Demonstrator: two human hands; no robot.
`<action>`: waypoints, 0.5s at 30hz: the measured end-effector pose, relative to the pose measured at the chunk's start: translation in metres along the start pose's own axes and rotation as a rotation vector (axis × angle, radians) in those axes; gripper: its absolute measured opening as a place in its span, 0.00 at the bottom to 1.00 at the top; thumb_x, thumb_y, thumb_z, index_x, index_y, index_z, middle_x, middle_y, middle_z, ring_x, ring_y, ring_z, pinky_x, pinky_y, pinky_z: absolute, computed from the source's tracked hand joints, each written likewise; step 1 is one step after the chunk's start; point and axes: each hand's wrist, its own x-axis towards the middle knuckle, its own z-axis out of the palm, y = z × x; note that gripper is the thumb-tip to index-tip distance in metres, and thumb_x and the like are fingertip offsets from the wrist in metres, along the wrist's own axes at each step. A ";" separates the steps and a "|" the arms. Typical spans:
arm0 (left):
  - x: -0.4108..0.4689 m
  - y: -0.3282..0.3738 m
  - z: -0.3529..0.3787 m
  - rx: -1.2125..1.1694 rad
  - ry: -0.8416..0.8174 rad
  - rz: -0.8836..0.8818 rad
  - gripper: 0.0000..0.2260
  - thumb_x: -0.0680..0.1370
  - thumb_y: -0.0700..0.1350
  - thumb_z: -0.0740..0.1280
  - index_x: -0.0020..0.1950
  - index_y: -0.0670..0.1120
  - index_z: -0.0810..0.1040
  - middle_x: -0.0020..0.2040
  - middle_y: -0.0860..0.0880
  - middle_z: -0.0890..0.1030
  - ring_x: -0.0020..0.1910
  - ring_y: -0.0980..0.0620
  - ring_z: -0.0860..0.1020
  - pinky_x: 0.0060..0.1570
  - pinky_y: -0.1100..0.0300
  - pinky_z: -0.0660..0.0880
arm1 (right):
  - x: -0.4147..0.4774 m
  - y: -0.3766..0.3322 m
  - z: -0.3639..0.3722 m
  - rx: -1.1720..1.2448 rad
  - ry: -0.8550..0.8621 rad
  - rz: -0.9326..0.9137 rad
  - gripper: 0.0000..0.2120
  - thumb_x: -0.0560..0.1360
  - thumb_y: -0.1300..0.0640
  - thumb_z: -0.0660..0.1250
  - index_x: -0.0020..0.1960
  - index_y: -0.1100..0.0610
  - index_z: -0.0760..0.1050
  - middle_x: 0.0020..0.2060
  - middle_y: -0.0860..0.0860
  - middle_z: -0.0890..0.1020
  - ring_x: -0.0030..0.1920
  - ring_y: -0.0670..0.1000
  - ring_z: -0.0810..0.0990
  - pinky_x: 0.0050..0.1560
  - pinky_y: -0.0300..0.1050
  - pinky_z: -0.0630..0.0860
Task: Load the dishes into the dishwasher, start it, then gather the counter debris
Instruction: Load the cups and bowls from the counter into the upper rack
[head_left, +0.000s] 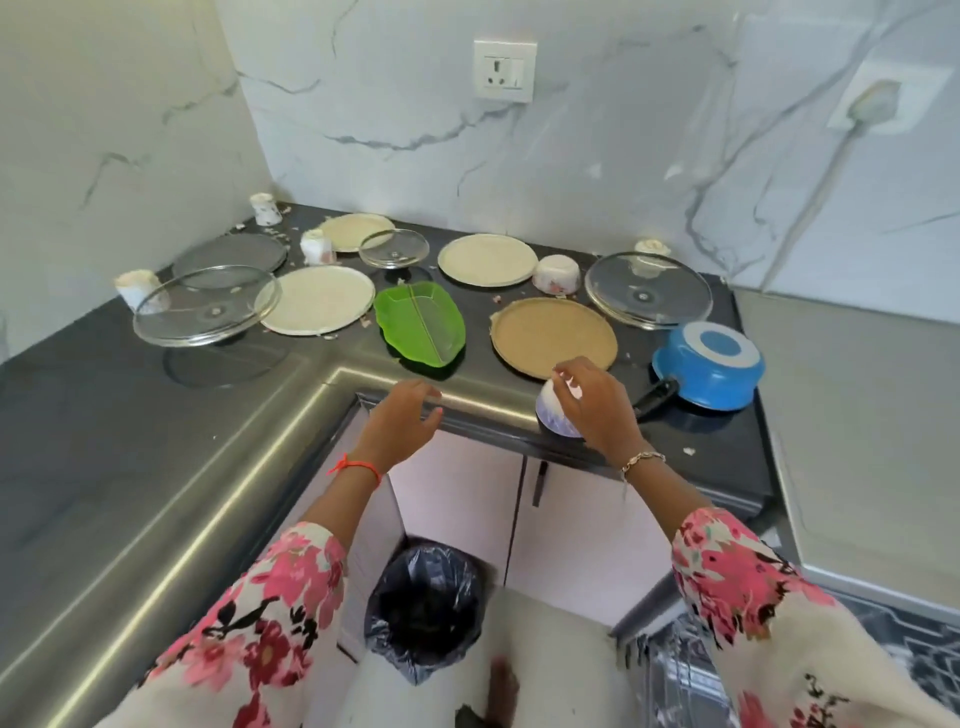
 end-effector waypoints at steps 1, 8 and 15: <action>0.011 -0.007 -0.001 0.012 -0.006 -0.002 0.11 0.76 0.40 0.65 0.56 0.37 0.77 0.54 0.40 0.79 0.57 0.43 0.74 0.57 0.55 0.69 | 0.016 0.004 0.007 0.005 0.001 0.017 0.10 0.78 0.59 0.60 0.52 0.64 0.77 0.49 0.57 0.81 0.45 0.56 0.79 0.42 0.42 0.70; 0.131 -0.039 0.018 0.002 -0.021 -0.023 0.11 0.75 0.40 0.66 0.56 0.38 0.77 0.56 0.40 0.78 0.59 0.42 0.74 0.61 0.54 0.67 | 0.144 0.058 0.041 0.002 0.088 0.080 0.10 0.77 0.57 0.62 0.52 0.63 0.77 0.47 0.58 0.81 0.44 0.55 0.79 0.42 0.45 0.73; 0.285 -0.022 0.062 -0.010 -0.220 0.018 0.18 0.76 0.42 0.66 0.64 0.37 0.71 0.63 0.40 0.73 0.64 0.43 0.70 0.63 0.56 0.64 | 0.280 0.168 0.029 -0.059 0.112 0.358 0.13 0.77 0.56 0.62 0.54 0.65 0.75 0.53 0.61 0.77 0.53 0.59 0.76 0.52 0.51 0.72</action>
